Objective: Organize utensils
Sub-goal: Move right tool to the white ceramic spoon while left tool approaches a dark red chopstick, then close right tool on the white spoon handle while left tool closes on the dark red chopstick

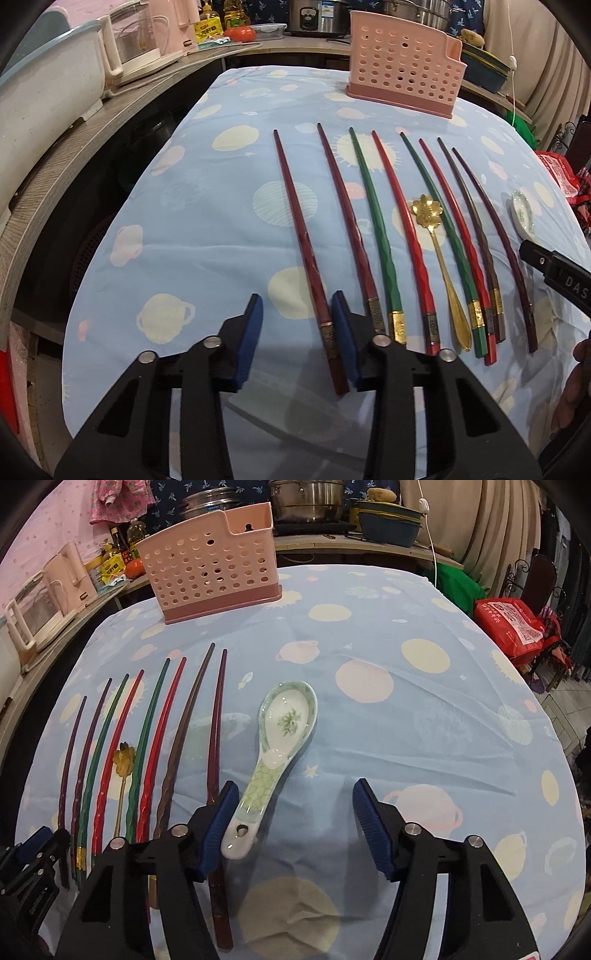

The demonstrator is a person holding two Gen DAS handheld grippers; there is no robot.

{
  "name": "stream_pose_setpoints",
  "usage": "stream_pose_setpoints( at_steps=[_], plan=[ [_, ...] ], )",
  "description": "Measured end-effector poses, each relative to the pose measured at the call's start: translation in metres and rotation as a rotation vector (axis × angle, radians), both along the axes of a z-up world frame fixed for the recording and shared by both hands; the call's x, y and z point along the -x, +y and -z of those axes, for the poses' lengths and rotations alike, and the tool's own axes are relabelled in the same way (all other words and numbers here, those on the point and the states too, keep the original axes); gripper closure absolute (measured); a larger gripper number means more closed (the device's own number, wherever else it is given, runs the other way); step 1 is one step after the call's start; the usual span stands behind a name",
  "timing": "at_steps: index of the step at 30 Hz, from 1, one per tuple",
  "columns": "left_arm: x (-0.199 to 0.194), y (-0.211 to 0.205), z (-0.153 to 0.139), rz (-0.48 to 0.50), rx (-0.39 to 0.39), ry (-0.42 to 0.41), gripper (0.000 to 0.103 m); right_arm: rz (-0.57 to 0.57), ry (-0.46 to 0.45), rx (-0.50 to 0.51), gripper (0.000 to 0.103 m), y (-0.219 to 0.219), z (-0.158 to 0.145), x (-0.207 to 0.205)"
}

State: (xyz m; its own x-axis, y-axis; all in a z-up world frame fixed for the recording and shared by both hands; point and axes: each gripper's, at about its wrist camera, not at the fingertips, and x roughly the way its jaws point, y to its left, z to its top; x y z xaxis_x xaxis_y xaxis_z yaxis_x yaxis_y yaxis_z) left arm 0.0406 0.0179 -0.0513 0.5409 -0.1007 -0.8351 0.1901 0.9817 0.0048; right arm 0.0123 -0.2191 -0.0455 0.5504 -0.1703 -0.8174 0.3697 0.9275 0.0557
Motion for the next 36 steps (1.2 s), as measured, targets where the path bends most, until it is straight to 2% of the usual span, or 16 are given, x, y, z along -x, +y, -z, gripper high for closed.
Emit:
stream_pose_setpoints(
  at_steps=[2,5,8,11,16,17,18,20,26,28,30,32,36],
  plan=[
    [0.001,0.0,0.0,0.007,0.006,0.002,0.079,0.001,-0.004,-0.001,0.055,-0.002,0.0,0.002],
    [0.001,0.001,-0.001,0.013,0.024,0.01,0.091,-0.006,-0.01,-0.002,0.07,-0.005,0.0,0.004],
    [0.002,0.003,-0.002,0.016,0.038,0.016,0.094,-0.01,-0.014,-0.012,0.081,-0.007,-0.001,0.006],
    [0.004,0.005,-0.002,0.013,0.057,0.024,0.096,-0.011,-0.017,-0.021,0.086,-0.01,-0.001,0.011],
    [0.006,0.009,-0.002,0.007,0.063,0.026,0.096,-0.01,-0.029,-0.041,0.085,-0.013,-0.003,0.018],
    [0.007,0.008,-0.002,0.007,0.062,0.025,0.096,-0.008,-0.035,-0.044,0.079,-0.014,-0.004,0.019],
    [0.007,0.008,-0.002,0.007,0.061,0.024,0.096,-0.008,-0.042,-0.045,0.067,-0.014,-0.005,0.02],
    [0.007,0.008,-0.002,0.008,0.06,0.024,0.096,-0.011,-0.061,-0.041,0.058,-0.013,-0.009,0.021],
    [0.006,0.008,-0.001,0.01,0.063,0.024,0.096,-0.035,-0.069,-0.054,0.058,-0.012,-0.012,0.011],
    [0.005,0.008,-0.001,0.01,0.065,0.023,0.096,-0.04,-0.067,-0.065,0.063,-0.012,-0.011,0.008],
    [0.005,0.007,0.0,0.011,0.064,0.023,0.096,-0.046,-0.065,-0.081,0.075,-0.013,-0.009,0.005],
    [0.005,0.007,0.0,0.01,0.063,0.023,0.096,-0.053,-0.063,-0.09,0.084,-0.013,-0.008,0.004],
    [0.004,0.007,0.0,0.011,0.062,0.023,0.096,-0.068,-0.061,-0.109,0.09,-0.012,-0.006,0.002]
  ],
)
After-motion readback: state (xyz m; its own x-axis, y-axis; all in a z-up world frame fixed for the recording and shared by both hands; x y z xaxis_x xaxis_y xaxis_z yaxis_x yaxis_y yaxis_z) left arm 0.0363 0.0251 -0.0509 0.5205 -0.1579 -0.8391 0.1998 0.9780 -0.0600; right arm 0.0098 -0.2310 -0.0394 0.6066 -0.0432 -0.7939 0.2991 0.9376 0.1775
